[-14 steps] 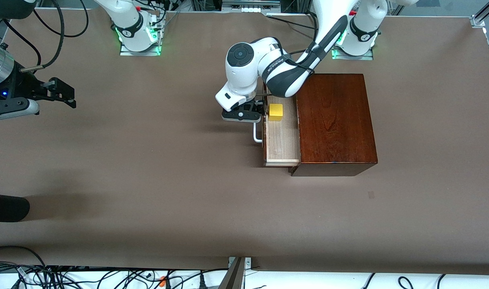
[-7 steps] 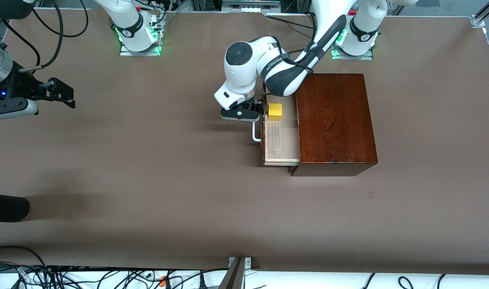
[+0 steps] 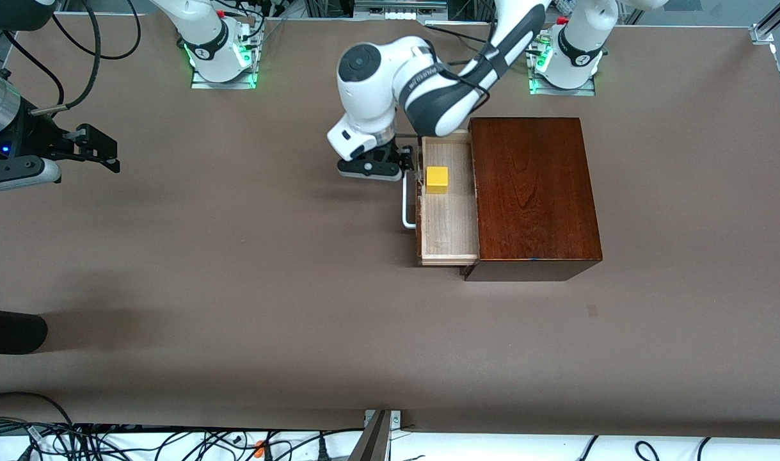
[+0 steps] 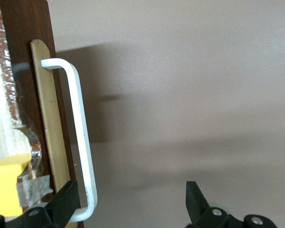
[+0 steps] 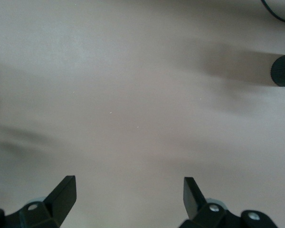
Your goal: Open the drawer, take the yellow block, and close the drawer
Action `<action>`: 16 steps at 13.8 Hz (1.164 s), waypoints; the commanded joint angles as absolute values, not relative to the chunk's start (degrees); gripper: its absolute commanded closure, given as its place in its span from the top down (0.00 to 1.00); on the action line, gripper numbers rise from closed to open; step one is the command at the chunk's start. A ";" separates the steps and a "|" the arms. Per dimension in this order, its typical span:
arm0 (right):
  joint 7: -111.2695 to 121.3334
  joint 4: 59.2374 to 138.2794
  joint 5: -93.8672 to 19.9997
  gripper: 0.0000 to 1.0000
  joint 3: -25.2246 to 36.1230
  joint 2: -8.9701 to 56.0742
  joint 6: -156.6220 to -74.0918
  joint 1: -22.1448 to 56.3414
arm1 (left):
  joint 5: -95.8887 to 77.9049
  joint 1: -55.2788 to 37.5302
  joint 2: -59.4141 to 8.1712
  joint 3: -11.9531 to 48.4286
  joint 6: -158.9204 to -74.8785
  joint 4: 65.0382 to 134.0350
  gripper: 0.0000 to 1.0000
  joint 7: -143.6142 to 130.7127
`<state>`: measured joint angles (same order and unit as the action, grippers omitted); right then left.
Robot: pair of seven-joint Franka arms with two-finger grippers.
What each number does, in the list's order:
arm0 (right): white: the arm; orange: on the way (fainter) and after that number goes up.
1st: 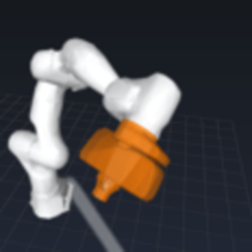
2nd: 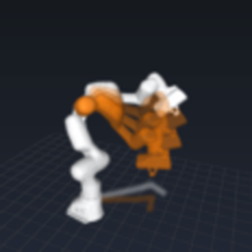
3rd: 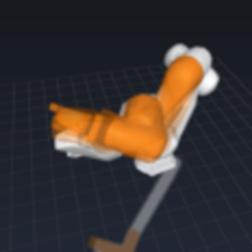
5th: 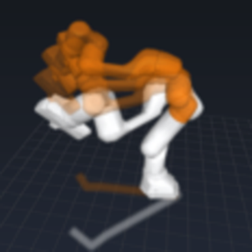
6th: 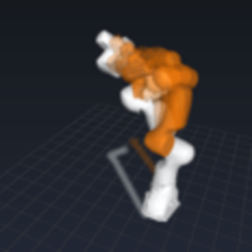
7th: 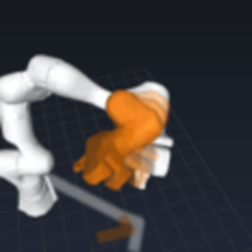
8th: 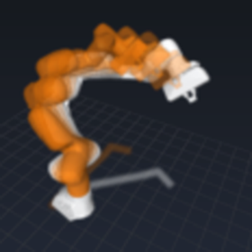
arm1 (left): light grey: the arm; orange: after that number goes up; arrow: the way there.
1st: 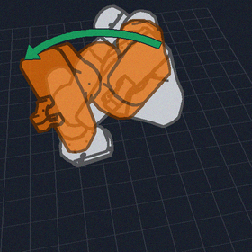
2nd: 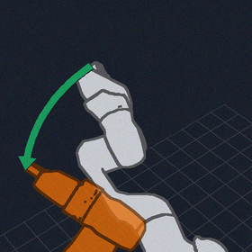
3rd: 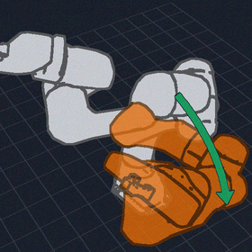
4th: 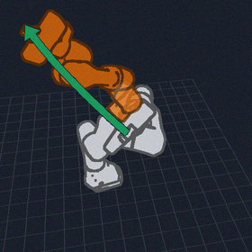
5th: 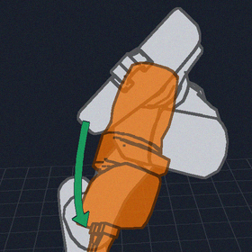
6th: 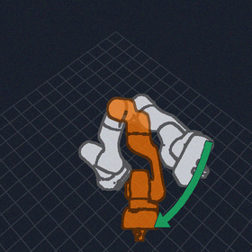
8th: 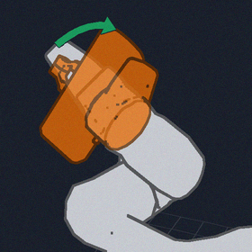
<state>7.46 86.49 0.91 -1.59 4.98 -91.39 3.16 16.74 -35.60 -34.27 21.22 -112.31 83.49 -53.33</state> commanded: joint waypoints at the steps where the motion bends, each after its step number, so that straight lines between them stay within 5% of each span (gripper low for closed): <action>1: 7.47 85.43 1.49 1.00 -1.67 5.36 -90.97 2.99 | 17.93 -35.51 -33.76 20.65 -107.77 80.43 1.00 -52.47; 6: 7.56 85.43 1.23 1.00 -1.67 5.36 -90.97 2.99 | 17.41 -30.26 -29.02 20.48 -89.50 70.23 1.00 -43.08; 10: 7.30 85.52 0.79 1.00 -2.28 6.85 -90.53 4.39 | 16.88 -22.26 -22.95 20.74 -84.13 70.22 1.00 -33.96; 16: 7.56 85.43 -1.22 1.00 -2.64 12.20 -90.35 17.90 | 8.81 -4.60 -16.09 20.66 -79.46 71.01 1.00 -15.49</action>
